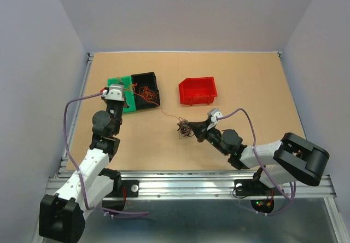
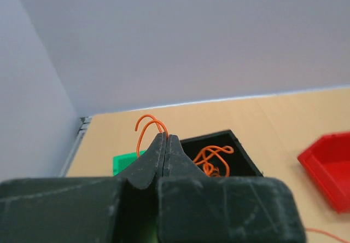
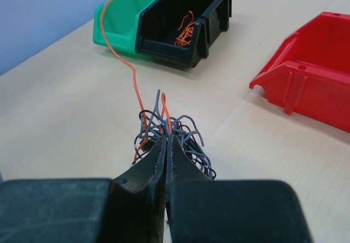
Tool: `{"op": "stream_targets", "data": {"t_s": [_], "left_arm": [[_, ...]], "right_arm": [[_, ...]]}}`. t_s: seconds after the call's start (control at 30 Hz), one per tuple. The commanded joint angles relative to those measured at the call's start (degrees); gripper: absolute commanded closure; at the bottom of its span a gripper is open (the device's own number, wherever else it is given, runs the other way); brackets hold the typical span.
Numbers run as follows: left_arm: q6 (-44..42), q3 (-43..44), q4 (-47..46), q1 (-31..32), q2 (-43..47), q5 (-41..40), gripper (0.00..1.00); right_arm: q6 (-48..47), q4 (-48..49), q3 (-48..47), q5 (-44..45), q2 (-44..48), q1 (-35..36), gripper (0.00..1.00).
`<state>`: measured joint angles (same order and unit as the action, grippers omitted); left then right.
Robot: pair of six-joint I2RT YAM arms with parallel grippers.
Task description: Untangle the cables
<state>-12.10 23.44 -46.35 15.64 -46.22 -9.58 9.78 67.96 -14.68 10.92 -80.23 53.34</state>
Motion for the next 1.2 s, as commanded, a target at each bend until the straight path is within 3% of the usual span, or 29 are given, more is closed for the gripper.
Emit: {"op": "stream_targets", "data": {"t_s": [0.0, 0.07, 0.1, 0.17, 0.2, 0.27, 0.3, 0.4, 0.5, 0.73, 1.17], "left_arm": [[-6.3, 1.6, 3.3, -0.2, 1.2, 24.2, 0.90], [-10.0, 1.2, 5.7, -0.1, 2.7, 40.2, 0.73], [-10.4, 0.8, 6.3, 0.1, 3.1, 42.9, 0.64], [-12.1, -0.2, 6.7, 0.4, 4.4, 46.3, 0.59], [-12.5, -0.5, 6.7, 0.4, 4.6, 47.1, 0.50], [-14.5, -0.9, 7.4, 0.4, 4.8, 51.5, 0.40], [-15.6, -0.9, 9.2, 0.6, 4.7, 53.4, 0.30], [-20.1, 0.1, 14.2, 2.5, 3.5, 58.5, 0.17], [-25.6, 1.7, 20.6, 6.6, 1.8, 59.4, 0.13], [-33.3, 1.1, 25.5, 18.9, -1.0, 49.1, 0.12], [-35.0, 4.7, 25.9, 26.7, -15.1, 35.9, 0.26]], "right_arm": [[-1.2, 1.5, 1.3, -0.7, 2.8, 0.3, 0.99], [-0.4, 0.5, 1.4, -0.4, 3.6, 0.3, 1.00], [-0.1, -0.2, 1.3, -0.4, 4.7, 0.3, 0.99], [0.8, -3.5, 1.1, -0.1, 6.6, 0.3, 0.99], [1.2, -5.0, 0.9, 0.0, 8.9, 0.3, 1.00], [2.4, -11.3, -0.4, -0.5, 11.3, 0.3, 0.99], [2.8, -14.0, -1.2, -0.7, 12.6, 0.3, 1.00], [4.7, -24.4, -4.0, -1.2, 16.1, 0.3, 0.99], [5.7, -29.0, -4.8, -4.3, 18.4, 0.3, 0.99], [7.4, -31.3, -4.7, -7.9, 21.8, 0.2, 1.00], [8.0, -31.7, -4.9, -8.0, 22.4, 0.3, 0.99]]}}
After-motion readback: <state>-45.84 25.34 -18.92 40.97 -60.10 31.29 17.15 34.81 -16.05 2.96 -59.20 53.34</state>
